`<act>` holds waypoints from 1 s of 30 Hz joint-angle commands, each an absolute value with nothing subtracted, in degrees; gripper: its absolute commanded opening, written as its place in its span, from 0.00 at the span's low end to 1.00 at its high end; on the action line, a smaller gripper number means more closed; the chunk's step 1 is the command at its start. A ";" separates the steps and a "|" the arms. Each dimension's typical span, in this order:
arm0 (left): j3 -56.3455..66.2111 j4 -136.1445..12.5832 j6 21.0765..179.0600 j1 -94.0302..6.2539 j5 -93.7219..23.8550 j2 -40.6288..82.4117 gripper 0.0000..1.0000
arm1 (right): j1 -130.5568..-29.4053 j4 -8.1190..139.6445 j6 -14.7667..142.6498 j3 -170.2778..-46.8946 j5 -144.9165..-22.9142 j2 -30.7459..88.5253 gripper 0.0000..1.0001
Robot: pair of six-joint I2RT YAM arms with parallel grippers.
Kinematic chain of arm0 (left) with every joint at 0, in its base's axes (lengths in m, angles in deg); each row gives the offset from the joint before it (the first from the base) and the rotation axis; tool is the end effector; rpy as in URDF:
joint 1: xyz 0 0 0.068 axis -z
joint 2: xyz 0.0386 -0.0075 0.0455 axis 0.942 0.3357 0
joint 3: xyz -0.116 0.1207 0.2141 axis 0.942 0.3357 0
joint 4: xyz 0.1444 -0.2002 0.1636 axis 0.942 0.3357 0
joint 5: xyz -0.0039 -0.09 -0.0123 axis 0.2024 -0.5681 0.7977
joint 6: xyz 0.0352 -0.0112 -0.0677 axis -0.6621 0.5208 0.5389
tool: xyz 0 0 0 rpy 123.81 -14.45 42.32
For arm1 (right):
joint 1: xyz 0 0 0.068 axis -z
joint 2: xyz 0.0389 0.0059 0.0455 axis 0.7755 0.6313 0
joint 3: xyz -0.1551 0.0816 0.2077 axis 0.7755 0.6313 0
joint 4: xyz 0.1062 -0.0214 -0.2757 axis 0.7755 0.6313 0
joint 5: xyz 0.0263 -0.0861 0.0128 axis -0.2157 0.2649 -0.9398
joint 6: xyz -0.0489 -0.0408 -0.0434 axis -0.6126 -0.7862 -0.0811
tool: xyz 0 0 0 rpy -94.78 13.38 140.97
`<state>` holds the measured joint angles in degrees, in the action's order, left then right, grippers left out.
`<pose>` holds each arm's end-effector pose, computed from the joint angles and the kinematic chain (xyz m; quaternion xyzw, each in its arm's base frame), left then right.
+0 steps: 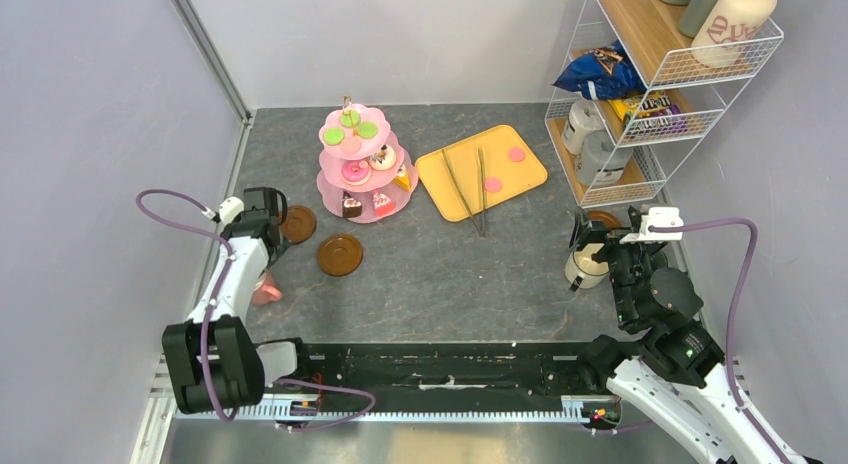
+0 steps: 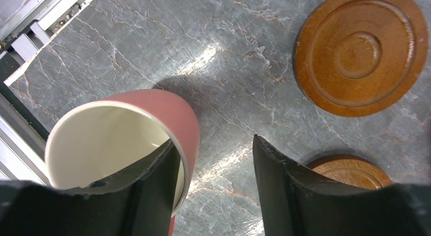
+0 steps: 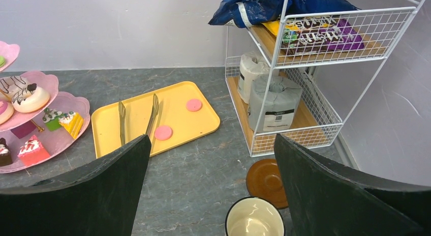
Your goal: Serve the afternoon tea
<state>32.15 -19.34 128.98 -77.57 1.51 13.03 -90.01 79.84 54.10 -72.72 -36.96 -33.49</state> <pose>0.2568 0.0636 0.1862 -0.4332 0.8395 0.1617 0.2853 0.1319 0.0538 0.3689 0.0081 0.6759 0.0045 0.7369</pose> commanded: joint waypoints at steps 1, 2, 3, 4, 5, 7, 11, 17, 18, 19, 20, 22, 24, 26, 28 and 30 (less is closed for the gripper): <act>32.16 -23.14 127.73 -78.47 1.07 14.65 0.58 | -90.32 78.92 54.49 -72.42 -36.54 -34.33 0.99; 32.14 -23.33 127.45 -78.56 0.95 14.70 0.54 | -90.28 78.88 54.49 -72.41 -36.55 -34.43 0.99; 32.25 -23.52 127.15 -78.55 0.69 14.63 0.47 | -90.27 78.96 54.49 -72.41 -36.47 -34.47 0.99; 32.36 -23.71 126.83 -78.56 0.37 14.57 0.40 | -90.32 78.92 54.47 -72.41 -36.57 -34.49 0.99; 32.53 -23.88 126.75 -78.52 0.16 14.43 0.33 | -90.33 78.88 54.49 -72.41 -36.59 -34.53 0.99; 32.72 -24.44 125.78 -78.56 -0.49 14.10 0.18 | -90.40 78.94 54.49 -72.33 -36.41 -34.85 0.99; 31.90 -25.20 122.48 -78.53 -1.69 13.37 0.03 | -90.41 78.90 54.40 -72.33 -36.21 -35.00 0.99; 27.76 -27.07 109.43 -78.40 -6.64 11.36 0.02 | -90.41 78.96 54.40 -72.24 -36.23 -34.67 0.99; 26.84 -27.16 107.11 -78.06 -7.61 11.03 0.02 | -90.40 78.94 54.40 -72.24 -36.25 -34.63 0.99; 25.76 -27.23 105.72 -77.59 -8.77 10.84 0.02 | -90.40 78.95 54.39 -72.24 -36.22 -34.55 0.99; 25.04 -27.91 103.49 -77.30 -10.49 10.69 0.02 | -90.42 78.96 54.40 -72.24 -36.21 -34.52 0.99; 23.74 -28.91 99.68 -76.41 -13.65 10.97 0.02 | -90.48 78.92 54.40 -72.16 -36.22 -34.51 0.99; 22.39 -29.81 92.81 -75.92 -18.83 11.90 0.02 | -90.58 78.88 54.49 -72.10 -36.26 -34.44 0.99; 21.00 -30.10 86.10 -75.66 -25.06 13.18 0.03 | -90.67 78.90 54.49 -72.06 -36.22 -34.43 0.99; 18.77 -29.27 85.52 -75.69 -25.26 14.88 0.03 | -90.66 78.93 54.49 -72.06 -36.24 -34.44 0.99; 16.76 -29.28 84.37 -75.69 -25.20 15.99 0.02 | -90.68 78.94 54.49 -72.06 -36.18 -34.37 0.99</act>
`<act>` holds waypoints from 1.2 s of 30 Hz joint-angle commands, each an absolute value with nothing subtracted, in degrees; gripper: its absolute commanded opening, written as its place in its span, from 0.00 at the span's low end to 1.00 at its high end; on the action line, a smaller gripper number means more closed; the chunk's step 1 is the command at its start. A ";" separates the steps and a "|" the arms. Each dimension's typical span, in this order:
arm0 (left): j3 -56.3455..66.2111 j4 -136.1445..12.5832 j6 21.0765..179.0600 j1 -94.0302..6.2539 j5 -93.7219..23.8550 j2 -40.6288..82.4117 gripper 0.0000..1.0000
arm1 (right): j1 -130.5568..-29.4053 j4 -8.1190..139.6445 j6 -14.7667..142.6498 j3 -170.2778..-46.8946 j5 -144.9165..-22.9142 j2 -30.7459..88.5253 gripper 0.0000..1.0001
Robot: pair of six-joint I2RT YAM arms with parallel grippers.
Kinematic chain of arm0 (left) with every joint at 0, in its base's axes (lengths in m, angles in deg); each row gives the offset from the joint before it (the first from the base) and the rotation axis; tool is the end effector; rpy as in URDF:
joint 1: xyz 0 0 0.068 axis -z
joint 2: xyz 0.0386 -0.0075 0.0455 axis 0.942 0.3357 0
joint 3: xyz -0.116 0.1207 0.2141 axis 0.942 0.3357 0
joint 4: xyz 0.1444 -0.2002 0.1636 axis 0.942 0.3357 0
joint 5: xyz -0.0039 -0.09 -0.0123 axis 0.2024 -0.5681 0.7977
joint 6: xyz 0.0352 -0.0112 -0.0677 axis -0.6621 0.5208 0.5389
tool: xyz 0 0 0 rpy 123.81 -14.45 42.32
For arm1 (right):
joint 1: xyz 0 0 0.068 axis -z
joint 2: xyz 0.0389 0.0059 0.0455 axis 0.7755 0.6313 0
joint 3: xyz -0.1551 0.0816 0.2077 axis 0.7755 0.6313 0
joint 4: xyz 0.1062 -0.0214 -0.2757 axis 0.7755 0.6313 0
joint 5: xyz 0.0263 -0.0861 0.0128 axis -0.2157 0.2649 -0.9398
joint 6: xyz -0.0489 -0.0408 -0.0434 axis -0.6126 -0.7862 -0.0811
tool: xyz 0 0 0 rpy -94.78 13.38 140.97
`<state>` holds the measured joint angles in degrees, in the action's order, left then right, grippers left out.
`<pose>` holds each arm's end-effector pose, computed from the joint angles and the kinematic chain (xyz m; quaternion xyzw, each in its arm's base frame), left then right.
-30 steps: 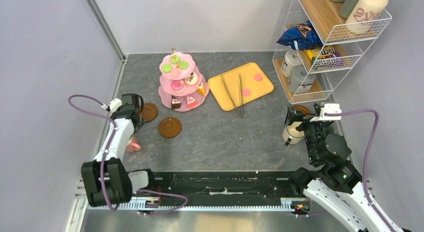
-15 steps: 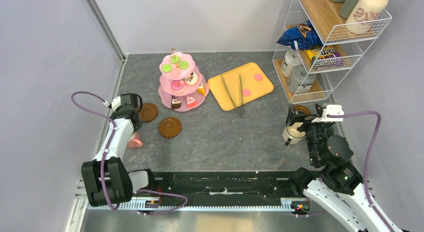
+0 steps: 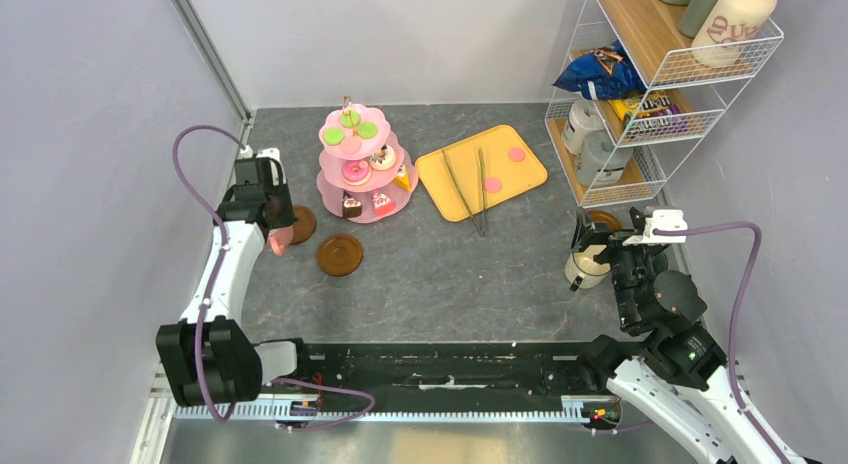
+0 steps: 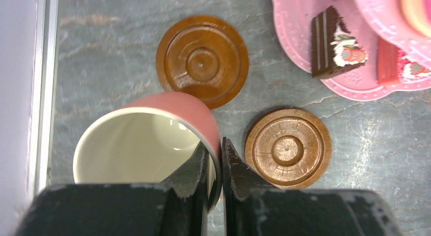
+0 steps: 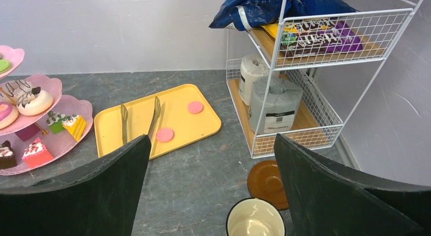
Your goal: Serve the afternoon tea
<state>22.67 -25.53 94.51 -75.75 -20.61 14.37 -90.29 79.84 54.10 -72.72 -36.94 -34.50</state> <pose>0.3032 0.0354 0.2421 -0.1113 0.9277 0.0475 0.3533 0.1281 0.0516 0.3709 0.0106 0.6709 0.0100 0.7414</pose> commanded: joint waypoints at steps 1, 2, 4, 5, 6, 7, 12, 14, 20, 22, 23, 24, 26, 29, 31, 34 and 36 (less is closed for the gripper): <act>16.04 -29.95 83.72 -75.74 -25.70 16.40 0.02 | -90.75 78.95 54.53 -72.06 -36.17 -34.44 0.99; 15.59 -30.84 82.78 -75.75 -26.07 16.71 0.02 | -90.70 78.88 54.49 -72.06 -36.17 -34.34 0.99; 15.18 -32.43 80.94 -75.74 -26.22 17.16 0.02 | -90.75 78.88 54.49 -72.06 -36.22 -34.12 0.99; 15.41 -33.50 80.03 -75.70 -26.38 17.25 0.02 | -90.76 78.89 54.49 -72.06 -36.25 -34.09 0.99; 15.66 -34.59 78.77 -75.72 -28.82 17.42 0.02 | -90.76 78.90 54.49 -72.06 -36.27 -33.95 0.99; 15.60 -35.20 77.58 -75.74 -30.90 17.78 0.02 | -90.76 78.95 54.49 -72.06 -36.22 -33.85 0.99; 15.68 -37.54 73.42 -75.70 -38.27 21.34 0.02 | -90.76 78.97 54.40 -71.98 -36.13 -33.21 0.99; 17.03 -39.78 72.33 -75.68 -39.16 22.50 0.02 | -90.74 78.90 54.34 -71.98 -36.15 -33.12 0.99; 18.83 -41.94 70.43 -75.84 -36.77 24.14 0.02 | -90.77 78.84 54.05 -71.80 -35.88 -32.87 0.99; 18.83 -41.68 70.39 -75.84 -35.33 24.64 0.02 | -90.76 78.71 54.01 -71.80 -35.87 -32.81 0.99; 18.83 -41.42 70.19 -75.83 -34.84 24.82 0.02 | -90.76 78.66 53.96 -71.72 -35.90 -32.72 0.99; 18.98 -41.39 69.95 -75.83 -35.07 25.01 0.02 | -90.75 78.66 53.96 -71.71 -35.90 -32.75 0.99; 19.18 -41.42 69.88 -75.78 -34.15 25.48 0.02 | -90.76 78.62 53.88 -71.69 -35.77 -32.71 0.99; 19.36 -41.18 69.98 -75.87 -34.06 26.50 0.02 | -90.75 78.62 53.87 -71.71 -35.67 -32.86 0.99; 19.48 -41.01 70.03 -75.92 -34.16 27.04 0.02 | -90.71 78.69 53.87 -71.71 -35.77 -32.90 0.99; 19.88 -41.39 70.03 -76.31 -33.93 27.60 0.02 | -90.76 78.62 53.87 -71.71 -35.68 -33.02 0.99; 19.75 -41.33 70.30 -76.44 -34.30 28.22 0.02 | -90.76 78.63 53.87 -71.71 -35.70 -33.10 0.99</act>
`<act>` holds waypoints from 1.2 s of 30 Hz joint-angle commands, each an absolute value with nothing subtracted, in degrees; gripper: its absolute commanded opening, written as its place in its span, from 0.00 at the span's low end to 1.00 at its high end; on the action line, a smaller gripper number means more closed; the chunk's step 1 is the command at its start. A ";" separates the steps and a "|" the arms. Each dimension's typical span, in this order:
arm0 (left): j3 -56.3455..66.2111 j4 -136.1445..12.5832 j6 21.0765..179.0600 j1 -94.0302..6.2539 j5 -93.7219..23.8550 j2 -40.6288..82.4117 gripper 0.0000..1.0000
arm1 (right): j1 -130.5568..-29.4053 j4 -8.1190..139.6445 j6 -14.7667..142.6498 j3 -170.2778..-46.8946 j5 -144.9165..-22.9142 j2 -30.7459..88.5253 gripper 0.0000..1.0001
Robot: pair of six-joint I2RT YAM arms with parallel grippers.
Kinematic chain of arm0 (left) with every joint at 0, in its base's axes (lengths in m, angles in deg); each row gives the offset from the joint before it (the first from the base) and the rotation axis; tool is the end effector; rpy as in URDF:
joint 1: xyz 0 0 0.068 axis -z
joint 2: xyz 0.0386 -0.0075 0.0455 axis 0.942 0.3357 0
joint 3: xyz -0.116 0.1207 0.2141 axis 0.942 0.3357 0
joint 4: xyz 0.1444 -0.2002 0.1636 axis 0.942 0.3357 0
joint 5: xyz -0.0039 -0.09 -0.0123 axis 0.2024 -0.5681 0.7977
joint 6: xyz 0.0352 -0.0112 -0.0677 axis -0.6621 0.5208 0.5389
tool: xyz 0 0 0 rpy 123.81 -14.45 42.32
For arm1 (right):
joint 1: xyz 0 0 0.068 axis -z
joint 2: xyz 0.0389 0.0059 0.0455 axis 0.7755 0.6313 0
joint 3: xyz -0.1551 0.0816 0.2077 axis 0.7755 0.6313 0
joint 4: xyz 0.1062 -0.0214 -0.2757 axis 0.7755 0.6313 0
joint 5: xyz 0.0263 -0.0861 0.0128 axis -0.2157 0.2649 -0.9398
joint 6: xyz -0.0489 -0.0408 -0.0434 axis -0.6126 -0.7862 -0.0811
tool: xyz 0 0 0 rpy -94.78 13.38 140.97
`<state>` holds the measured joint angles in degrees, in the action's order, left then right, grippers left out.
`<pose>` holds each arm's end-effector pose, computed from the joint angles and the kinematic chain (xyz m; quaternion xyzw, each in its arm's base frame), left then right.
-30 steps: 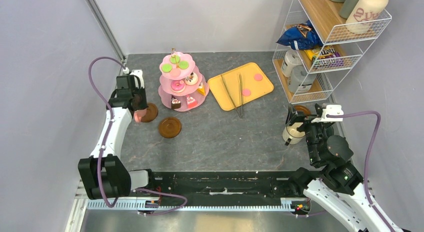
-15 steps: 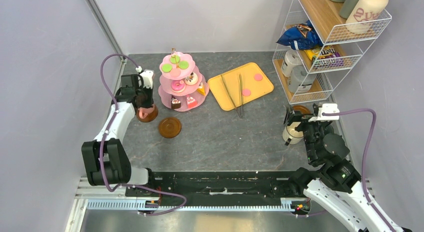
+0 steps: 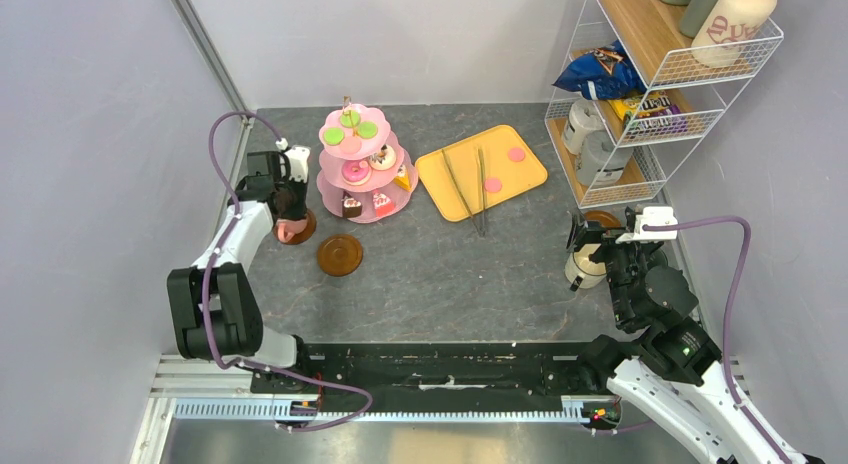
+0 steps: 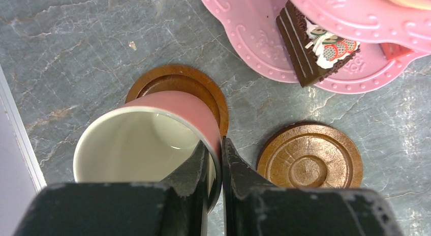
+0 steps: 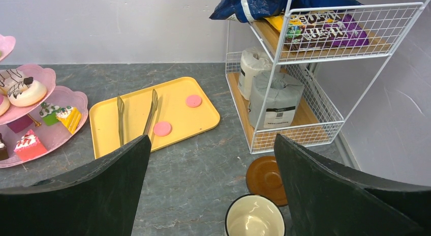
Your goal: Serve the afternoon tea
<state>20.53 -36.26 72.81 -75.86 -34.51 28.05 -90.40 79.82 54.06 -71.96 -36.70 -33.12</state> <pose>0.3552 0.0250 0.1991 0.1068 0.9299 0.0005 0.3520 0.1345 0.0569 0.3633 0.0027 0.6815 0.0010 0.7318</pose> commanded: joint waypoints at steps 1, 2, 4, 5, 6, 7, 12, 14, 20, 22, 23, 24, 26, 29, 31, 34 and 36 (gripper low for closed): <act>19.67 -41.10 70.40 -76.49 -34.04 28.51 0.02 | -90.72 78.68 53.87 -71.73 -35.74 -33.18 0.99; 19.67 -40.99 70.39 -76.62 -33.79 28.79 0.02 | -90.75 78.62 53.87 -71.71 -35.71 -33.16 0.99; 19.79 -41.04 70.61 -76.63 -33.83 29.17 0.03 | -90.77 78.66 53.86 -71.71 -35.68 -33.25 0.99; 19.88 -41.12 70.61 -76.58 -33.74 29.25 0.04 | -90.73 78.64 53.87 -71.71 -35.67 -33.26 0.99; 19.88 -41.12 70.56 -76.58 -33.18 29.34 0.05 | -90.76 78.67 53.87 -71.71 -35.72 -33.27 0.99; 19.97 -41.21 70.64 -76.62 -32.68 29.34 0.08 | -90.75 78.66 53.87 -71.71 -35.68 -33.27 0.99; 20.15 -41.72 70.80 -76.69 -32.49 29.42 0.24 | -90.71 78.66 53.92 -71.71 -35.74 -33.44 0.99; 20.32 -42.08 70.91 -76.72 -32.99 29.55 0.30 | -90.74 78.66 53.92 -71.71 -35.67 -33.47 0.99; 19.97 -41.57 71.88 -76.63 -33.94 27.55 0.52 | -90.71 78.75 53.96 -71.71 -35.73 -33.39 0.99; 19.97 -41.64 72.67 -76.63 -33.77 25.94 0.62 | -90.75 78.78 53.83 -71.62 -35.65 -33.06 0.99; 20.02 -41.57 73.04 -76.55 -33.85 24.80 0.68 | -90.75 78.86 53.79 -71.70 -35.47 -32.74 0.99; 20.14 -41.65 73.56 -76.47 -33.86 23.70 0.70 | -90.76 79.03 53.87 -71.95 -35.31 -32.28 0.99; 20.60 -41.87 74.57 -76.12 -33.23 20.47 0.72 | -90.75 79.94 54.17 -72.55 -34.86 -31.16 0.99; 22.02 -43.18 76.74 -74.95 -31.04 14.80 0.73 | -90.76 82.38 55.47 -74.76 -33.70 -27.65 0.99; 22.52 -43.10 77.83 -73.41 -29.38 11.11 0.75 | -90.76 85.58 57.04 -77.13 -30.70 -23.92 0.99; 23.24 -43.05 78.53 -68.25 -23.00 6.56 0.81 | -90.65 91.43 62.21 -82.04 -26.59 -16.64 0.99; 24.32 -43.84 79.09 -64.49 -17.62 2.50 0.88 | -90.22 96.59 64.89 -85.37 -25.77 -11.83 0.99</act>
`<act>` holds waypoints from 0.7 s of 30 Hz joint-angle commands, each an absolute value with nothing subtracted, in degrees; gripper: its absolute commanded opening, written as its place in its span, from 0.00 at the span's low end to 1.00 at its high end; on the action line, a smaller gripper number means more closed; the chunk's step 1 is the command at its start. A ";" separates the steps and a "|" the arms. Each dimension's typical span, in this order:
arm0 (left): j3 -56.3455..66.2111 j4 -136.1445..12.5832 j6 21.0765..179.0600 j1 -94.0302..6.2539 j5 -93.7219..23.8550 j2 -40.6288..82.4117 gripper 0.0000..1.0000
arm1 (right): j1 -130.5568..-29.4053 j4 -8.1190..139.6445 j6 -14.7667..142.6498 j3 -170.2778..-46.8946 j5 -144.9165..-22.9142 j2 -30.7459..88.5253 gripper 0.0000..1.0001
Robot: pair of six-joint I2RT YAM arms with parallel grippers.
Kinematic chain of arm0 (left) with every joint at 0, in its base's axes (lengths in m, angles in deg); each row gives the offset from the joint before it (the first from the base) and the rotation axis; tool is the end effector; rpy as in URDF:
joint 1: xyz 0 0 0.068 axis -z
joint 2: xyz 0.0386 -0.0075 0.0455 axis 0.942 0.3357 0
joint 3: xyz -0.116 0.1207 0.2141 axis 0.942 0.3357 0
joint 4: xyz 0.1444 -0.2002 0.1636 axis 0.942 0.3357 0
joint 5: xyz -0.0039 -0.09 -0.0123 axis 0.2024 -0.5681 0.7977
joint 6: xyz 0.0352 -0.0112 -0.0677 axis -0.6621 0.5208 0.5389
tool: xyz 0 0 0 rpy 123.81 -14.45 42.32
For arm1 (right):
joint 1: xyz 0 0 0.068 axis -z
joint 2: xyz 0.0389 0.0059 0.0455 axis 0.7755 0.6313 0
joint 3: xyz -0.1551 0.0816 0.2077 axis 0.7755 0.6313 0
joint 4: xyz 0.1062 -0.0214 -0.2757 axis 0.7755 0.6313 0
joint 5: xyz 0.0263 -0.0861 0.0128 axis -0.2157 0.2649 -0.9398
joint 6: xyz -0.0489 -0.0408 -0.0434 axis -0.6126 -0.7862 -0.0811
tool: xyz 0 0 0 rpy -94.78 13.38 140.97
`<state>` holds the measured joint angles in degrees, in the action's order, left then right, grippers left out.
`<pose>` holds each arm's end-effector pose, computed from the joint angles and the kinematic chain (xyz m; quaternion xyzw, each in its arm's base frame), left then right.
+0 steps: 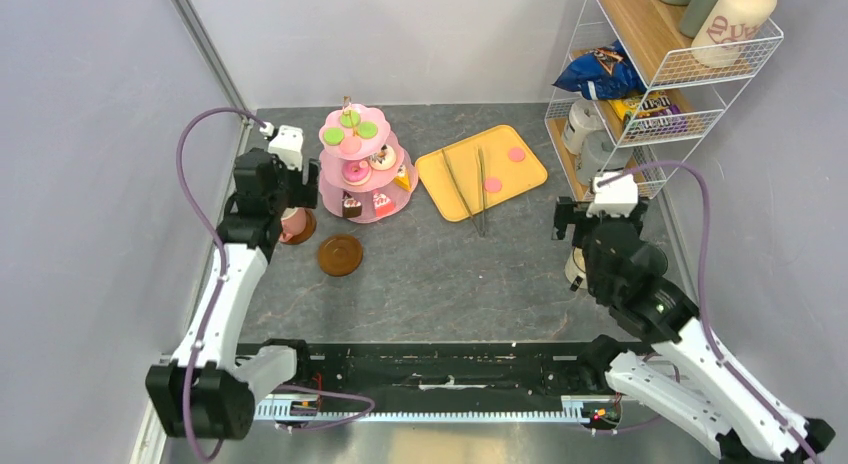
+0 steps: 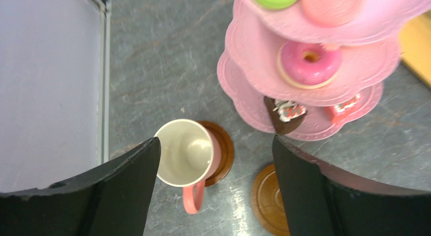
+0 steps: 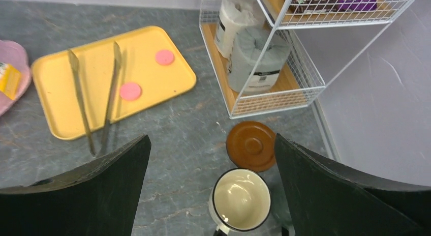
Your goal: Serve the afternoon tea
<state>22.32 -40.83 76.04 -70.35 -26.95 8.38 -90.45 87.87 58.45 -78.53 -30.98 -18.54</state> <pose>0.3120 -0.0006 0.3039 0.0939 0.8472 0.0545 0.5200 0.1702 0.0804 0.3536 -0.0011 0.7522 -0.0722 0.6550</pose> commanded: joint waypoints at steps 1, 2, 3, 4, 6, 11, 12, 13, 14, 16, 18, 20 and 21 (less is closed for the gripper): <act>25.06 -44.22 79.29 -62.39 -14.73 0.75 0.91 | -89.39 99.10 66.55 -86.99 -26.06 -9.29 0.99; 25.69 -44.66 79.27 -60.40 -12.65 -1.47 0.94 | -88.20 102.15 68.10 -88.24 -27.61 -7.19 0.99; 26.59 -45.09 79.26 -58.72 -10.35 -3.32 0.96 | -85.98 104.25 69.24 -89.52 -30.32 -4.70 0.99; 27.62 -45.60 79.67 -56.84 -8.27 -5.41 0.99 | -84.13 106.87 70.90 -90.62 -33.74 -2.92 0.99; 30.18 -47.71 80.36 -53.87 -5.40 -9.62 1.00 | -80.18 110.47 73.64 -92.77 -37.86 0.98 0.95; 36.24 -51.13 83.48 -50.28 -5.49 -19.90 0.99 | -68.80 116.47 79.12 -95.10 -43.20 8.82 0.88; 37.46 -51.74 83.84 -49.79 -5.33 -21.16 0.98 | -66.00 116.95 80.08 -94.94 -45.53 9.75 0.86; 38.28 -52.55 84.13 -49.31 -5.15 -22.54 0.97 | -62.68 117.08 81.39 -94.44 -48.20 10.59 0.83; 38.76 -52.79 84.06 -48.71 -4.86 -23.36 0.97 | -60.60 116.82 82.37 -93.72 -50.04 11.27 0.81; 38.91 -52.89 83.82 -47.32 -2.67 -24.75 0.97 | -56.41 116.03 84.23 -92.00 -53.56 12.78 0.76; 39.42 -53.36 83.00 -46.18 -1.35 -25.84 0.97 | -53.47 115.39 85.72 -90.59 -56.37 14.02 0.72; 40.11 -54.12 82.13 -45.41 -1.18 -26.92 0.97 | -51.43 114.86 86.86 -89.21 -57.82 14.84 0.66; 40.34 -54.31 81.93 -45.23 -1.23 -27.38 0.97 | -51.20 114.55 87.03 -88.44 -58.01 15.04 0.64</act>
